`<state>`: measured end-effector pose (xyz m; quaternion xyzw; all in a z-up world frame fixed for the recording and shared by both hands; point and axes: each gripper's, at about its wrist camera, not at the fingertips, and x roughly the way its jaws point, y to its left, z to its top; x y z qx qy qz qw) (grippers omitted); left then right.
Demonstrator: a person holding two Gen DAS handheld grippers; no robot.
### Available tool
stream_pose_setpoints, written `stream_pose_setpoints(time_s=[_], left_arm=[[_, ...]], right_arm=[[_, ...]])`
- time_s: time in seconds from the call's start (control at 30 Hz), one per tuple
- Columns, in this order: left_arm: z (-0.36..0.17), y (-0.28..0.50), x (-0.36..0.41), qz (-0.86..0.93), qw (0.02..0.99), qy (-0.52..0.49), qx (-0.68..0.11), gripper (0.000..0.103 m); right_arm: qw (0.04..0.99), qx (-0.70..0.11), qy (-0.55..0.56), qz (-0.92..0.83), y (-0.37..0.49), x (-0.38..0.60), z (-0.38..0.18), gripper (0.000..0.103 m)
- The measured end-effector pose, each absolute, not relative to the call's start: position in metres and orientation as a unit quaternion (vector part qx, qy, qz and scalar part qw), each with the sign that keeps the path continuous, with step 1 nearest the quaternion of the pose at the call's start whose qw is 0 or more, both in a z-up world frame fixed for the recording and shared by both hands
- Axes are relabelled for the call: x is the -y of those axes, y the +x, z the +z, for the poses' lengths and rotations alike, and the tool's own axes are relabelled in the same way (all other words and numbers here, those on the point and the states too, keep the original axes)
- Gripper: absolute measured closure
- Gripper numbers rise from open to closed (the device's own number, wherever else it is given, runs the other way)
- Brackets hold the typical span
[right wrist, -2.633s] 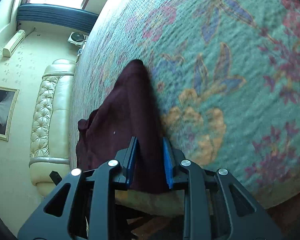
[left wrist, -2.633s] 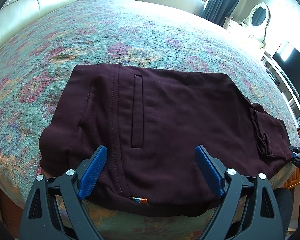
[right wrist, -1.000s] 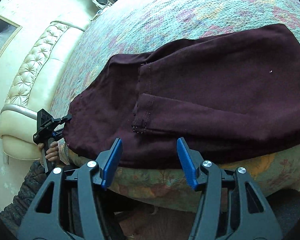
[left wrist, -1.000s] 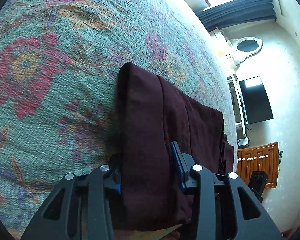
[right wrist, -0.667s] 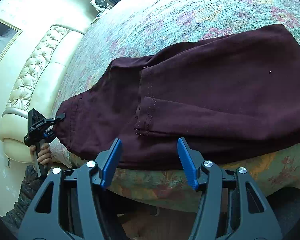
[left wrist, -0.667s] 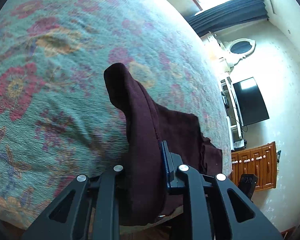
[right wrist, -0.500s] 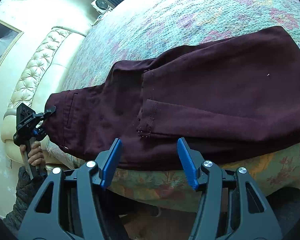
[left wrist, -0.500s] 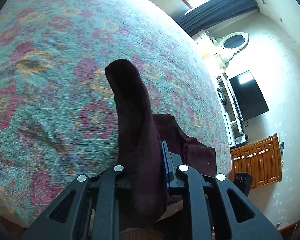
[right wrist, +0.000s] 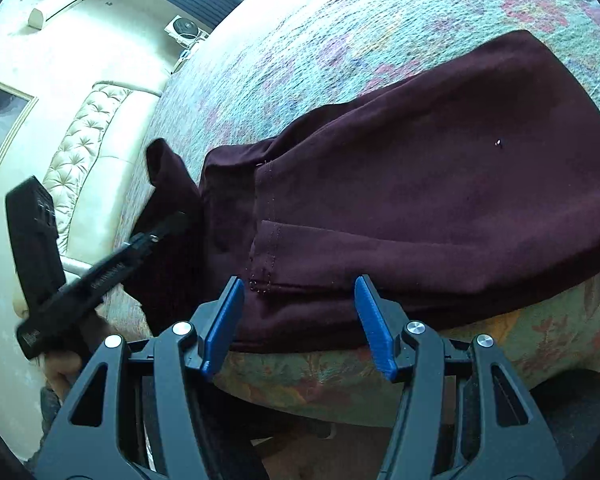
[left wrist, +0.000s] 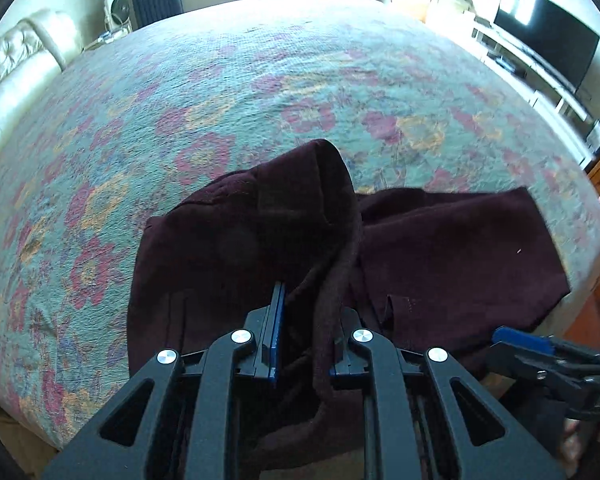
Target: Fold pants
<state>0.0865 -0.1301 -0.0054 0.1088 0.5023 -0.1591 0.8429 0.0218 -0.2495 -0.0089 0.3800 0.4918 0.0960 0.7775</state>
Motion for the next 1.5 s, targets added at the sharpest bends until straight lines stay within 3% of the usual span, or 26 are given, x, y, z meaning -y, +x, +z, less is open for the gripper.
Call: stream_pose_setpoints(time_s=[0.17,0.63,0.7,0.8,0.83,0.87,1.07,1.3,1.5], left_arm=[[-0.027,0.075,0.150,-0.134,0.852,0.180,-0.472,0.087],[-0.029,0.072,0.154,-0.130,0.857,0.197,-0.457,0.085],[-0.023,0.068,0.153,-0.142,0.861,0.189,-0.450,0.077],[-0.005,0.059,0.148,-0.173,0.870,0.160,-0.434,0.047],[0.002,0.055,0.144,-0.178,0.874,0.149,-0.427,0.030],[0.011,0.051,0.139,-0.185,0.879,0.133,-0.419,0.027],[0.047,0.044,0.067,-0.204,0.893,0.006,-0.401,0.017],[0.025,0.067,-0.040,-0.100,0.889,-0.090,-0.438,0.017],[0.006,0.078,-0.081,-0.050,0.880,-0.118,-0.457,0.017]], right_arm=[[0.775,-0.484,0.395,0.098,0.020,0.255,-0.007,0.046],[0.771,-0.482,0.404,0.098,0.020,0.249,-0.004,0.045],[0.773,-0.478,0.406,0.098,0.020,0.250,-0.002,0.045],[0.775,-0.470,0.411,0.098,0.020,0.254,0.001,0.044],[0.775,-0.468,0.413,0.097,0.019,0.255,0.002,0.044],[0.776,-0.465,0.415,0.096,0.019,0.257,0.003,0.044],[0.771,-0.452,0.436,0.103,0.018,0.262,0.011,0.039],[0.761,-0.466,0.429,0.140,0.044,0.233,0.011,0.038],[0.755,-0.488,0.408,0.162,0.093,0.196,-0.004,0.038]])
